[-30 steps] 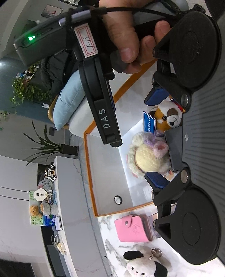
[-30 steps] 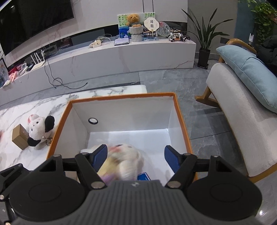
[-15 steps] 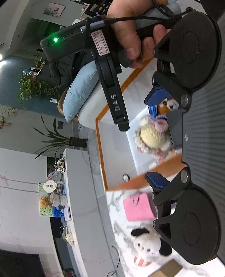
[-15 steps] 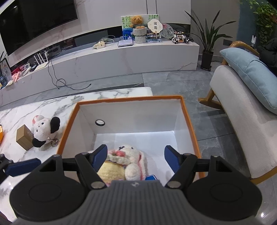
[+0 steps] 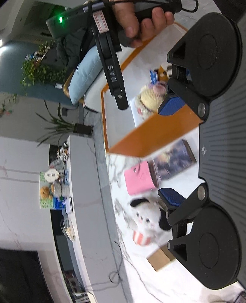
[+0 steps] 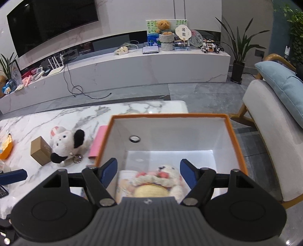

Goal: Organize objects
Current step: 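Withdraw both open tools from the box back over the table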

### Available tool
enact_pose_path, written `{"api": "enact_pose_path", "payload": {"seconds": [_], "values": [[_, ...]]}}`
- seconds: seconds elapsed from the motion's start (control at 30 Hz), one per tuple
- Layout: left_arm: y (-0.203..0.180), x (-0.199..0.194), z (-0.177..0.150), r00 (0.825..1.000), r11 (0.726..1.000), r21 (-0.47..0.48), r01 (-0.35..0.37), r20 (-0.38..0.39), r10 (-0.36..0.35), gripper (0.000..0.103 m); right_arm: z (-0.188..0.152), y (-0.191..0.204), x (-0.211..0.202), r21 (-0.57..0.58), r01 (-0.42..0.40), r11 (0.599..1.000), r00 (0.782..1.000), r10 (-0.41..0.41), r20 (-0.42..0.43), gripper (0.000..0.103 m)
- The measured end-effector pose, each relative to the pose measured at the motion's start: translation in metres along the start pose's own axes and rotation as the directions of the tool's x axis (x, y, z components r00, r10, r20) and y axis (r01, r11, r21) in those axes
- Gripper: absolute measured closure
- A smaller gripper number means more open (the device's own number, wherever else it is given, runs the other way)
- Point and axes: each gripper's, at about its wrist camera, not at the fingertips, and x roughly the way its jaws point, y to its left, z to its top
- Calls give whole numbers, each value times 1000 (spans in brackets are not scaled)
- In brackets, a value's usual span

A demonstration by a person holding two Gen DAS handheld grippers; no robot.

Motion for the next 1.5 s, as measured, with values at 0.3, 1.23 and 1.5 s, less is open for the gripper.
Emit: {"api": "enact_pose_path", "payload": {"seconds": [0.3,1.23,1.5], "values": [[35,-12,-9,997,996,-43,-75,-39,73,4,4,48,6,-57,-49,997,999,50,3,28],[130,-33,-32,967,961,-143,-238,-127,221,4,-42,189,112,-430,230,873,946,-304,-111,8],[143,-39,-33,965,956,-156,-247,-126,229,4,-47,196,129,-372,179,911,952,-255,-166,8]]}}
